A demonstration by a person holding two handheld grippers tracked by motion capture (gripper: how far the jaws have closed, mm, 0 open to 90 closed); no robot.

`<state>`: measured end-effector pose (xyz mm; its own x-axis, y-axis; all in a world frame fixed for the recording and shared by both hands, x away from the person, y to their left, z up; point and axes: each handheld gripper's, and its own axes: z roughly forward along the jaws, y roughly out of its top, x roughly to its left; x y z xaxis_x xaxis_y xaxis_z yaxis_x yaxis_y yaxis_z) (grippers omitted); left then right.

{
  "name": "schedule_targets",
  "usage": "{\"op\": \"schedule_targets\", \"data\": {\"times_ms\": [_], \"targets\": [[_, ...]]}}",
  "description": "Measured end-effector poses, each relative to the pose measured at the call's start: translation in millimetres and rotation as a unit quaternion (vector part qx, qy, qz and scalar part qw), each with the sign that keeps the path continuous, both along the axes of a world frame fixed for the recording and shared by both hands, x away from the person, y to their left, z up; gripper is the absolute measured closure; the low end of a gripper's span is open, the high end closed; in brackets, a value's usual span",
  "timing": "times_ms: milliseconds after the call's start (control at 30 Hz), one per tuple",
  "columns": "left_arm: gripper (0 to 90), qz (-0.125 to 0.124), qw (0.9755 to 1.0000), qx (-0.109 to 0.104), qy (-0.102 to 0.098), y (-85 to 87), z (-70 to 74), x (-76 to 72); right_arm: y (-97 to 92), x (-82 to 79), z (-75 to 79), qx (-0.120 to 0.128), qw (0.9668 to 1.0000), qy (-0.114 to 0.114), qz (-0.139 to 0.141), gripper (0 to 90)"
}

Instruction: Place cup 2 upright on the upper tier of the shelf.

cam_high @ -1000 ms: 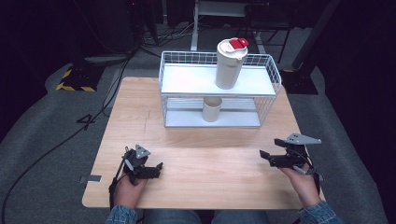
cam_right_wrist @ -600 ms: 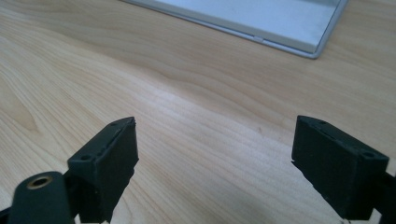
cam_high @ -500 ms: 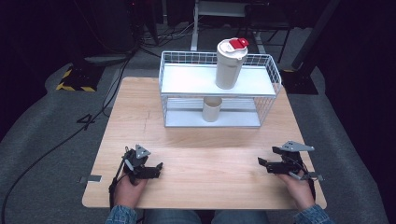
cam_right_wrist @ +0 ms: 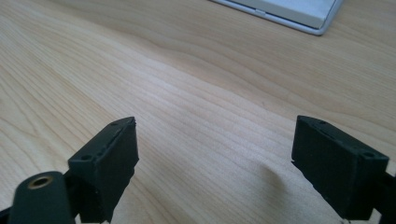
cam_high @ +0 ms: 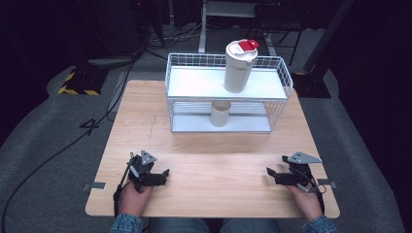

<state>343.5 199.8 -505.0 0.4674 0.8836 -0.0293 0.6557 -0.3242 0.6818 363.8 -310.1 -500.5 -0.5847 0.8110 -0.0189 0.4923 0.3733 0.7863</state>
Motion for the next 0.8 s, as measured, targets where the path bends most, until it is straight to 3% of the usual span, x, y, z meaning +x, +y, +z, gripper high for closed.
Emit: {"op": "schedule_targets", "data": {"times_ms": [367, 800], "targets": [[9.4, 0.000, 1.0000, -0.001, 0.000, -0.1, -0.1, -0.1, 2.2, 6.6, -4.1, -0.017, 0.9991, 0.037, -0.016, 14.8], [9.3, 0.001, 1.0000, 0.000, -0.001, 0.3, 0.0, 0.8, 3.4, 7.0, -4.5, -0.022, 0.9983, 0.040, -0.036, 9.5]]}}
